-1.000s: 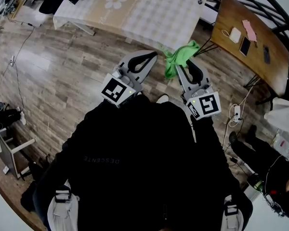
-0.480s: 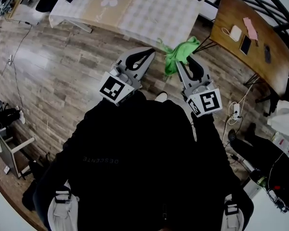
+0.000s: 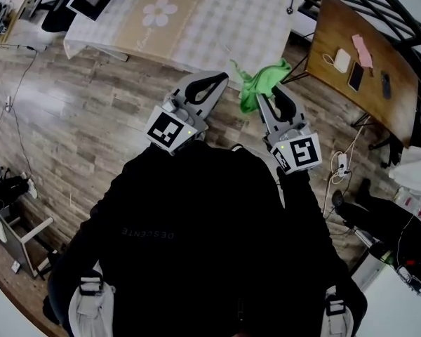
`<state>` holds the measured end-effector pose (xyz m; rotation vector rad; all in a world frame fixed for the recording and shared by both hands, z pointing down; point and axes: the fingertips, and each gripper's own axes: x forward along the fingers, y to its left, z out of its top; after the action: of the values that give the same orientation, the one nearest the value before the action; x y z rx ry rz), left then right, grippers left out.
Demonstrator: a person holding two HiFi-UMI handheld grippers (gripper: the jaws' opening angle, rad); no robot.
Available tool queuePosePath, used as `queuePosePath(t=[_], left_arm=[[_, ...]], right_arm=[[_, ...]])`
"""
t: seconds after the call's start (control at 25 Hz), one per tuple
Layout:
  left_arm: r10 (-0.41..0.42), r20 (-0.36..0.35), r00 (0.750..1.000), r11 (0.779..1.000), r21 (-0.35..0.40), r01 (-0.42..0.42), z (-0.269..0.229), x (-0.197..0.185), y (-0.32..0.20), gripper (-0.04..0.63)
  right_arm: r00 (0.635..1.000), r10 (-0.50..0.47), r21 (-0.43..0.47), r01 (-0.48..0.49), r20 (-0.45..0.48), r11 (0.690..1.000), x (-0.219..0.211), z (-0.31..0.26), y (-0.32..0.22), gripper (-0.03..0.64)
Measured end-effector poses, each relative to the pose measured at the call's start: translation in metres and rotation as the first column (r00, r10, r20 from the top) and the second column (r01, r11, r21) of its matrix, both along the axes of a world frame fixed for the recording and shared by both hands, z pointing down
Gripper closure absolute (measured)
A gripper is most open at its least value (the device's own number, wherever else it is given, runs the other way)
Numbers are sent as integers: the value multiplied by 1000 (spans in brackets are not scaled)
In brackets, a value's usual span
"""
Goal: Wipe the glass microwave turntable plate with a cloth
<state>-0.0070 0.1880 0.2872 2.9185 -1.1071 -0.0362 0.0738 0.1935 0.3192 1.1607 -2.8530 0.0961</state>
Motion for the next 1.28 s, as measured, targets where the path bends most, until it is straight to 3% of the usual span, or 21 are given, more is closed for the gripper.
queuePosePath(t=[0.84, 1.28], left_arm=[[161, -26, 987, 985, -54, -162, 18, -86, -110, 574], [221, -25, 975, 972, -76, -222, 25, -95, -137, 574]], right_arm=[[987, 154, -70, -156, -40, 985, -84, 7, -96, 492], [979, 197, -83, -201, -49, 976, -99, 10, -120, 492]])
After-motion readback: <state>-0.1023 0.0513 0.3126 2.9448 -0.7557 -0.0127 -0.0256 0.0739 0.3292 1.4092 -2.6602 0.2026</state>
